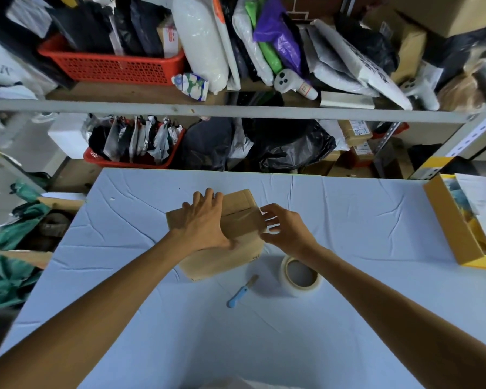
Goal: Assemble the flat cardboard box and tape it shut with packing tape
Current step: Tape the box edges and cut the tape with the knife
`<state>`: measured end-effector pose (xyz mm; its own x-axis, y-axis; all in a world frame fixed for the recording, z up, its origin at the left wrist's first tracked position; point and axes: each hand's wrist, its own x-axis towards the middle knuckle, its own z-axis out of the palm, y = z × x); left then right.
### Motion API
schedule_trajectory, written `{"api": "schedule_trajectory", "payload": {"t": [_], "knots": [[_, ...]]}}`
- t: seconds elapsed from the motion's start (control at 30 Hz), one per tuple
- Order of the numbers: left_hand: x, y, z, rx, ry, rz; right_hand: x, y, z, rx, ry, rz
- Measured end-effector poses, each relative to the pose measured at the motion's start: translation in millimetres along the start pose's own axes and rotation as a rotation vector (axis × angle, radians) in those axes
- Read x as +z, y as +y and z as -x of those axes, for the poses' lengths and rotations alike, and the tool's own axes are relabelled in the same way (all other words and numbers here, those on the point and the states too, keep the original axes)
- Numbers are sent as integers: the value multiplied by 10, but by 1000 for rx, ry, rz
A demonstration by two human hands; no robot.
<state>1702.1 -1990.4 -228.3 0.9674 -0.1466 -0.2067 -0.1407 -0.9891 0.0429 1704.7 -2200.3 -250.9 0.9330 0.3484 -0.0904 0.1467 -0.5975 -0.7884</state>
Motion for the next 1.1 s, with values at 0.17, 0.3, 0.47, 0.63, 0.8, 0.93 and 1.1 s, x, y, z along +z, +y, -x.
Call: {"api": "schedule_trajectory", "payload": {"t": [0.17, 0.3, 0.47, 0.63, 0.8, 0.93, 1.1], "knots": [[45, 4, 1, -24, 24, 30, -49, 340, 235, 161, -50, 198], [148, 51, 21, -14, 102, 79, 8, 720, 577, 229, -364, 570], [269, 156, 54, -18, 157, 201, 184, 1082, 886, 95, -416, 838], [276, 235, 75, -42, 153, 210, 174, 1097, 911, 36, -277, 858], [127, 407, 65, 126, 329, 277, -111, 793, 833, 16, -167, 802], [23, 582, -30, 253, 312, 537, -481, 439, 717, -69, -32, 808], [-56, 920, -120, 217, -119, 994, -824, 26, 607, -137, 104, 791]]}}
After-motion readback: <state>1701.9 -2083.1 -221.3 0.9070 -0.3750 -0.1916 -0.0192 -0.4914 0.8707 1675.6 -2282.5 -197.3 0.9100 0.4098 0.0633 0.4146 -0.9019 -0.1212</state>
